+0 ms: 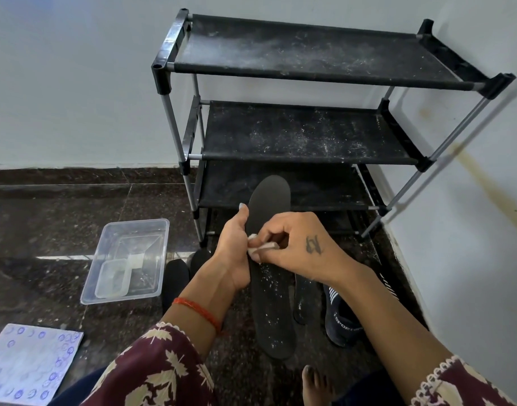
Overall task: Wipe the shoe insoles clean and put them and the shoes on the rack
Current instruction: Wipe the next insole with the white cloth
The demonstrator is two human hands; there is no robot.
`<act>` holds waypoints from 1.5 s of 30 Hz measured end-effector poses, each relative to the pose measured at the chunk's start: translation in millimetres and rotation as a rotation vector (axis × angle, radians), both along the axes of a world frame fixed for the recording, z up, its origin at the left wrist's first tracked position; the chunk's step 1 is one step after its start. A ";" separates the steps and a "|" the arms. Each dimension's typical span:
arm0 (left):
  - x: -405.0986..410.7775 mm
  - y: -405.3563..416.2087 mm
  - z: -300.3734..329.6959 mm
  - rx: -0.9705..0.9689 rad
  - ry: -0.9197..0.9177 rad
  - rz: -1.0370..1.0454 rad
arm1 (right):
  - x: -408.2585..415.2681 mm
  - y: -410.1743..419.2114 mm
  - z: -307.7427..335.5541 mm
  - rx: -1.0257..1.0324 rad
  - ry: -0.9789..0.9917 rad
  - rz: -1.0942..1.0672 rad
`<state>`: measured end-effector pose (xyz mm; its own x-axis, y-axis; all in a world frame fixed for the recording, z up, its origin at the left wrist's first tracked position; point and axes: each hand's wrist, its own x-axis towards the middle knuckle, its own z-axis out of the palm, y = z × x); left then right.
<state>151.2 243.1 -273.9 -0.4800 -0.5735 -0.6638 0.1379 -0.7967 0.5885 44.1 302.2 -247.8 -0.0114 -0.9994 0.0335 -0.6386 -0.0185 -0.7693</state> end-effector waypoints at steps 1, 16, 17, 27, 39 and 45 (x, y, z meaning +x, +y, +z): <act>-0.3 0.2 -0.6 0.014 0.005 -0.005 | -2.8 -0.4 0.0 0.024 0.019 0.006; -2.7 2.0 0.5 0.012 0.188 -0.099 | -21.2 -0.4 -3.1 -0.096 0.211 -0.412; -2.6 2.1 0.4 0.023 0.194 -0.109 | -20.2 -0.3 -4.6 -0.036 0.226 -0.392; -0.6 2.9 5.0 0.040 0.165 -0.194 | -7.1 0.3 0.3 0.075 -0.148 -0.174; -3.0 3.3 5.1 0.031 0.205 -0.145 | -28.1 -1.5 -7.7 -0.098 0.233 -0.240; -2.3 3.0 4.1 0.026 0.174 -0.179 | -9.9 -1.9 -3.3 0.011 -0.042 -0.127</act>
